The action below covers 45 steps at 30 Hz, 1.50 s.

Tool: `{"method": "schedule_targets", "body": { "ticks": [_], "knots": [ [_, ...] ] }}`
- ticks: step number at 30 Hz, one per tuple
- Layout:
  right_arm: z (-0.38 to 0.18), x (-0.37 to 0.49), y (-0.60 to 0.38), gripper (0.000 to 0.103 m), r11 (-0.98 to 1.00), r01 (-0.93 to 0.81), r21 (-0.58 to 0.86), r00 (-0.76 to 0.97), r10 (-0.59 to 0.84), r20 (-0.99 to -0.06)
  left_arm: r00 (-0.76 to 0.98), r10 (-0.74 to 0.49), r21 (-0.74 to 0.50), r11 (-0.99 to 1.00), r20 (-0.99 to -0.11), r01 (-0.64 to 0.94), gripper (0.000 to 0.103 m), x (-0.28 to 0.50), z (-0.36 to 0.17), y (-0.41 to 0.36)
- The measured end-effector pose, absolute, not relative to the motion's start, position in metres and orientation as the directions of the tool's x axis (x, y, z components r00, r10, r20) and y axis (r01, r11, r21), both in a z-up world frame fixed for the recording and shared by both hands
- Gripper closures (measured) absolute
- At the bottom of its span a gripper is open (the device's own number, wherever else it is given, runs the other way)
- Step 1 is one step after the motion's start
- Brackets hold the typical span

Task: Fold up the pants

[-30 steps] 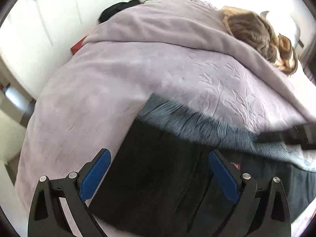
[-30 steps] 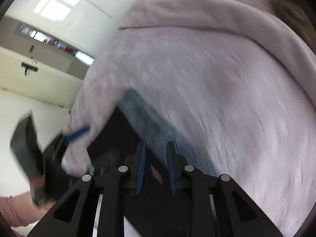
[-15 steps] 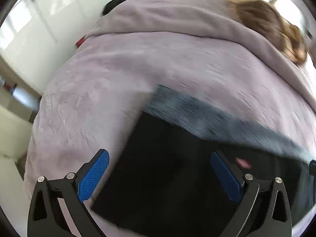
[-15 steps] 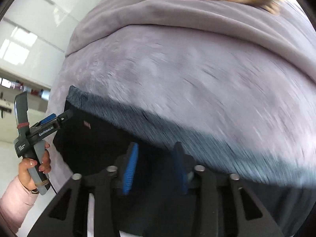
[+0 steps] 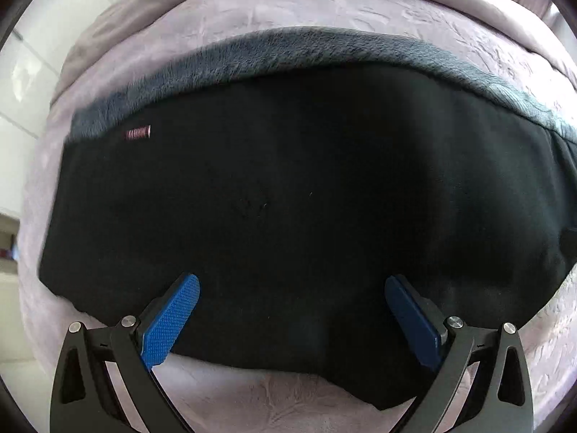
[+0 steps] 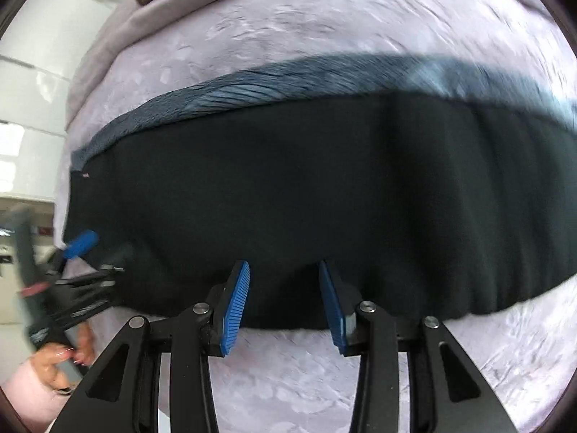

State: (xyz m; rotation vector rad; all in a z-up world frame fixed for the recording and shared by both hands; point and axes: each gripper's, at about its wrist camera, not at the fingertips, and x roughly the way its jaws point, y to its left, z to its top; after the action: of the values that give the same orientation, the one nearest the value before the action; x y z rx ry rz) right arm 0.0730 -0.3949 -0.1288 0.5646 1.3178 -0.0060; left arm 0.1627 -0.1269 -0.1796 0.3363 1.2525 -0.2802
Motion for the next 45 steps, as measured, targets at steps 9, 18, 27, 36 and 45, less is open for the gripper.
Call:
{"method": "schedule_targets", "body": {
  "ticks": [9, 18, 27, 36, 45],
  "knots": [
    [-0.109, 0.014, -0.433, 0.059, 0.789, 0.393, 0.472, 0.324, 0.362, -0.874, 0.274, 0.016, 0.135, 0.897, -0.962, 0.421, 0.0, 0.146, -0.14, -0.155],
    [-0.112, -0.055, -0.538, 0.058, 0.577, 0.631, 0.519, 0.471, 0.246, -0.847, 0.251, -0.066, 0.084, 0.837, -0.966, 0.541, 0.0, 0.115, -0.12, -0.261],
    [-0.142, -0.11, -0.666, 0.056, 0.239, 0.77, 0.592, 0.586, 0.102, -0.804, 0.218, -0.063, 0.07, 0.832, -0.974, 0.551, 0.0, 0.116, -0.141, -0.334],
    [-0.149, -0.114, -0.682, 0.095, 0.237, 0.725, 0.647, 0.64, 0.116, -0.76, 0.213, -0.038, 0.085, 0.838, -0.976, 0.538, 0.0, 0.096, -0.153, -0.336],
    [-0.156, -0.122, -0.681, 0.094, 0.316, 0.763, 0.563, 0.562, 0.104, -0.82, 0.213, -0.027, 0.096, 0.831, -0.977, 0.547, 0.0, 0.114, -0.172, -0.327]
  ]
}}
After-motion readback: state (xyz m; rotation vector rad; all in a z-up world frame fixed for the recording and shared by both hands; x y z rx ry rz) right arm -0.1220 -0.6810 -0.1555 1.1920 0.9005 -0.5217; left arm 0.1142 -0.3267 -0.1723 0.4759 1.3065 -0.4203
